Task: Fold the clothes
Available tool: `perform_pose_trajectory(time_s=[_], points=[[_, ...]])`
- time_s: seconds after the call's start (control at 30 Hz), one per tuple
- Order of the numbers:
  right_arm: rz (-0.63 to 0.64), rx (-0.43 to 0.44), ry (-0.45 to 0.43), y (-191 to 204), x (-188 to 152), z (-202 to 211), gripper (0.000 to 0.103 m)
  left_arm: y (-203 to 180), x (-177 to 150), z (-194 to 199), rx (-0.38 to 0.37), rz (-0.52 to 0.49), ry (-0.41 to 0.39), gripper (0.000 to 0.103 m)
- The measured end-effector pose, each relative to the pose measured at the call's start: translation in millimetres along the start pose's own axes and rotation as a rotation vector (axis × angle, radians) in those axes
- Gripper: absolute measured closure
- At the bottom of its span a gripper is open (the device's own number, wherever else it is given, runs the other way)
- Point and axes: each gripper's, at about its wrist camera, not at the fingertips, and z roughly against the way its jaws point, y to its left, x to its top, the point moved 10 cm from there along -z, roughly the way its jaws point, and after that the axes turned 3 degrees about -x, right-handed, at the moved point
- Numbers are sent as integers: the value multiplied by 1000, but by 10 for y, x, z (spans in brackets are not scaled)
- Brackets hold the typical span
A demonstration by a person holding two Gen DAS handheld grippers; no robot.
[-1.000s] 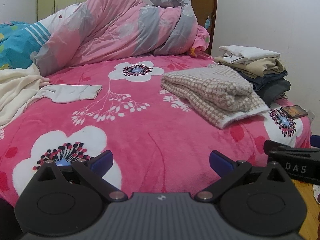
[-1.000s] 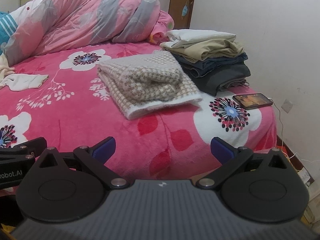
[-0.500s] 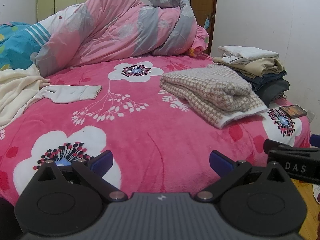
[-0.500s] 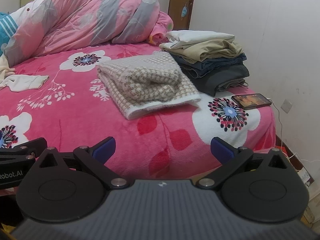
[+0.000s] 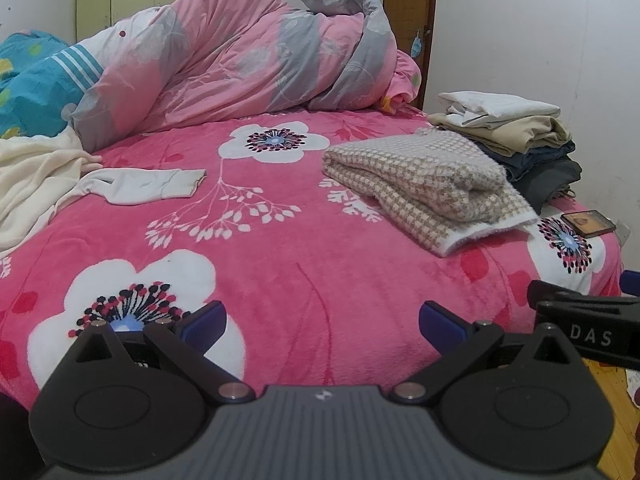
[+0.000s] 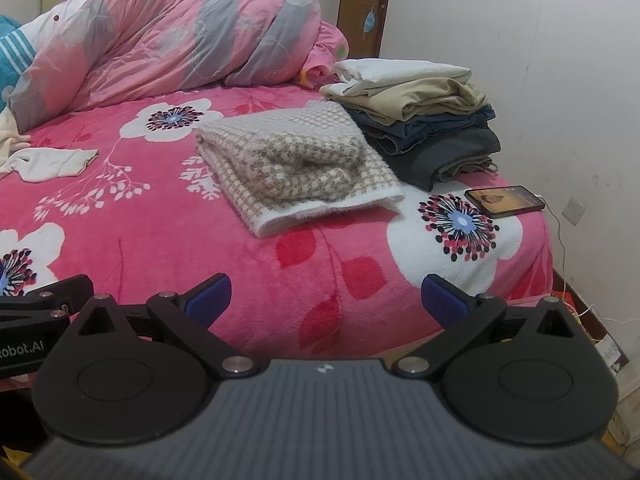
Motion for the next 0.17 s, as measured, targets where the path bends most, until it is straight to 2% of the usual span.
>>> perform_pose_trajectory(time_s=[0.17], points=[[0,1,-1,16,1,8,1,10,0,4,2,3,-1,0]])
